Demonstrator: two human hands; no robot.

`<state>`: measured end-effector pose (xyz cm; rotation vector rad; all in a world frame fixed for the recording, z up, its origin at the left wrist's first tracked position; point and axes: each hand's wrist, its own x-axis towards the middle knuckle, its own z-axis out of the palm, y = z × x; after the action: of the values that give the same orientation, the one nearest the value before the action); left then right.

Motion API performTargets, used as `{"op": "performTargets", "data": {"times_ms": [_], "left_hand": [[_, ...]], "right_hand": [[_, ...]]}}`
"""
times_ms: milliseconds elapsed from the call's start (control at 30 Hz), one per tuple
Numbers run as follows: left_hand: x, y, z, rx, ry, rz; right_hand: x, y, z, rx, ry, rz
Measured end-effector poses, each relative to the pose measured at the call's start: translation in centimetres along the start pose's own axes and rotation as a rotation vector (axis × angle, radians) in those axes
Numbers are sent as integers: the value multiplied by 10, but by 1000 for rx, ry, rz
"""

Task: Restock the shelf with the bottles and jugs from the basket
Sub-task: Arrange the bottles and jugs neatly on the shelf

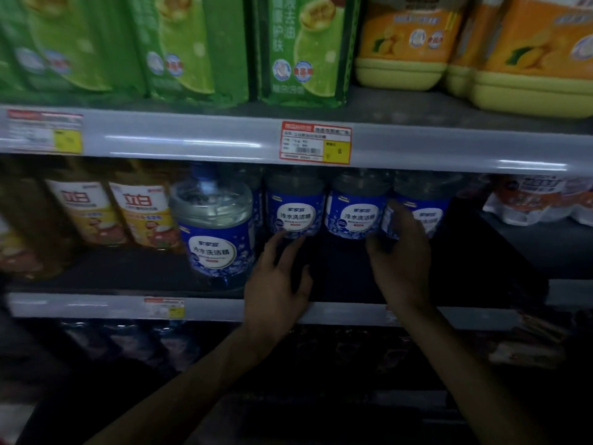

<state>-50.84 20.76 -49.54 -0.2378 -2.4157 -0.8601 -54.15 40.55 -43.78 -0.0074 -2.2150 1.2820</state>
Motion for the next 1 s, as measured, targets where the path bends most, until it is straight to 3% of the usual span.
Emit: {"op": "performTargets", "data": {"times_ms": [167,333,533,667,1000], "left_hand": [[-7,-19,-63,-17,198,168],[-8,-55,-101,-120,399,-43],[-10,-99,-115,-489,110,-421],[-3,-112,-120,-586,-58,-435],[0,-109,-119,-576,-6,-441]], "right_hand": [[-24,-43,34,93,-312,19],[-49,-67,84,174,-651,112],[-65,-72,128,236,-632,89],[-65,-66,138,242,-585,85],[-64,-59,137,273,-588,70]]}}
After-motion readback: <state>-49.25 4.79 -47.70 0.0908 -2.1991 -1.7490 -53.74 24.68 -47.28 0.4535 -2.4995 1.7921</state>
